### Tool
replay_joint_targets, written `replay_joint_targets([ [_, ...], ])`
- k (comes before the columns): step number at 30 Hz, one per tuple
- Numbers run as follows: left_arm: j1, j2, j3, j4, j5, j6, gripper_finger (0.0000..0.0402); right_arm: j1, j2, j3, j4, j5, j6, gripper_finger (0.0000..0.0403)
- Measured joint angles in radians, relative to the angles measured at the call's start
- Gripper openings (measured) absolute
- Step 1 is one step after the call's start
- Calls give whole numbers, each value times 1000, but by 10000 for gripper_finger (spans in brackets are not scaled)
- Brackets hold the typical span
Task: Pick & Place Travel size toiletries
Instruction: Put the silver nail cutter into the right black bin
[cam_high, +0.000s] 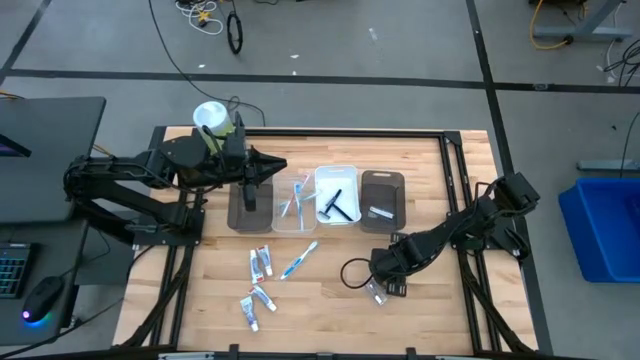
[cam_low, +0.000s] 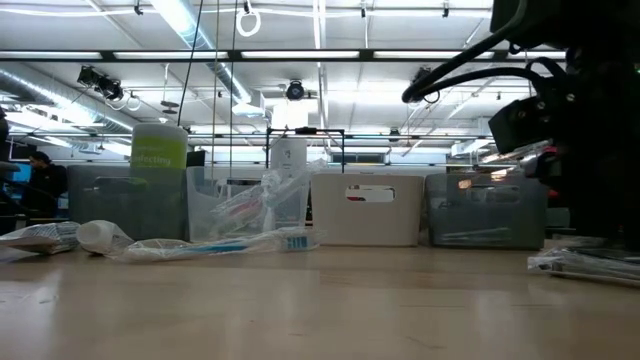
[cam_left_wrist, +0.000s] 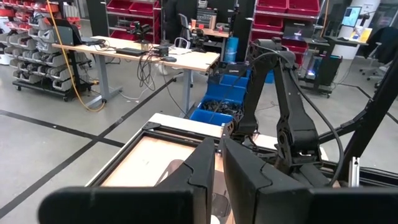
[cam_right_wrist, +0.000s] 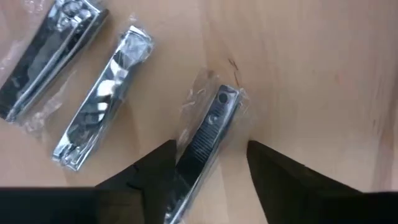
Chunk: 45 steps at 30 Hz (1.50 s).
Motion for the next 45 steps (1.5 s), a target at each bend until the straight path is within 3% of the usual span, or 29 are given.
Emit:
replay_joint_targets([
  [10,0,0,0,0,0,0,41,-2,-5,-3,-7,8,-3,99],
  [15,0,0,0,0,0,0,41,0,-40,12,-2,-25,-18,71],
  [24,0,0,0,4,0,11,41,-39,-135,56,-4,24,-79,70],
  [30,0,0,0,5,0,19,41,-106,-234,68,-9,131,-122,71],
  [38,0,0,0,5,0,19,41,-297,-320,69,-76,257,-147,71],
  [45,0,0,0,8,0,19,41,-464,-323,69,-86,236,-147,72],
])
